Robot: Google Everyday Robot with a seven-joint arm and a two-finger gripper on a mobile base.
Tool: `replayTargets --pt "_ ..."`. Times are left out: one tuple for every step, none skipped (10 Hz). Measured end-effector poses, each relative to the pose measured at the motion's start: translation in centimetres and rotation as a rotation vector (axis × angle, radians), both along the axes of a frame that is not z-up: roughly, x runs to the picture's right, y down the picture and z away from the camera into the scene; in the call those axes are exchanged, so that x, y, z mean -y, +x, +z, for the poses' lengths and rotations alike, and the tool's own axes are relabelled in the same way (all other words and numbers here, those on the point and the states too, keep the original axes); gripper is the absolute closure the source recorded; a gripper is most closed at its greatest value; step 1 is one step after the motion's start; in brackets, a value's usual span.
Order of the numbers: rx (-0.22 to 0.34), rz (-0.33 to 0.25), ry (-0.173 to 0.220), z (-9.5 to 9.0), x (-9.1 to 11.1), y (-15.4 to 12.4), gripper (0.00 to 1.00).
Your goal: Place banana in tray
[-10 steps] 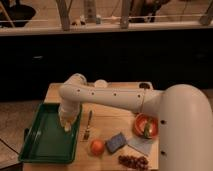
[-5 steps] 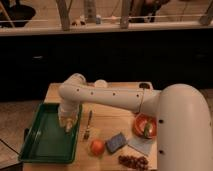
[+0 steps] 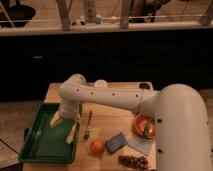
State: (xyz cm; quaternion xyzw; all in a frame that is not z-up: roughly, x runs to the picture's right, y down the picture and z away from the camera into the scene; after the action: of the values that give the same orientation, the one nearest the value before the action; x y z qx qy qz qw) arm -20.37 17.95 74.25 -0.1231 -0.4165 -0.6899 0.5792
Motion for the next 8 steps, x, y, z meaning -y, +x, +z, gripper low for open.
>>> replayTargets --pt "0.002 -0.001 -0.002 0.04 -0.09 -0.02 0.2" --pt "0.003 -0.003 -0.004 0.11 -0.15 -0.03 0.2" --pt "0.004 -0.003 -0.004 0.13 -0.16 -0.03 0.2" --pt "0.005 -0.006 -0.004 0.16 -0.13 0.02 0.2" --pt "0.008 -0.009 -0.003 0.18 -0.11 0.07 0.2" --pt "0.012 -0.012 0.0 0.2 -0.08 0.08 0.2" --pt "0.017 -0.015 0.006 0.24 -0.05 0.17 0.2" --pt "0.017 -0.018 0.015 0.25 0.07 0.29 0.2"
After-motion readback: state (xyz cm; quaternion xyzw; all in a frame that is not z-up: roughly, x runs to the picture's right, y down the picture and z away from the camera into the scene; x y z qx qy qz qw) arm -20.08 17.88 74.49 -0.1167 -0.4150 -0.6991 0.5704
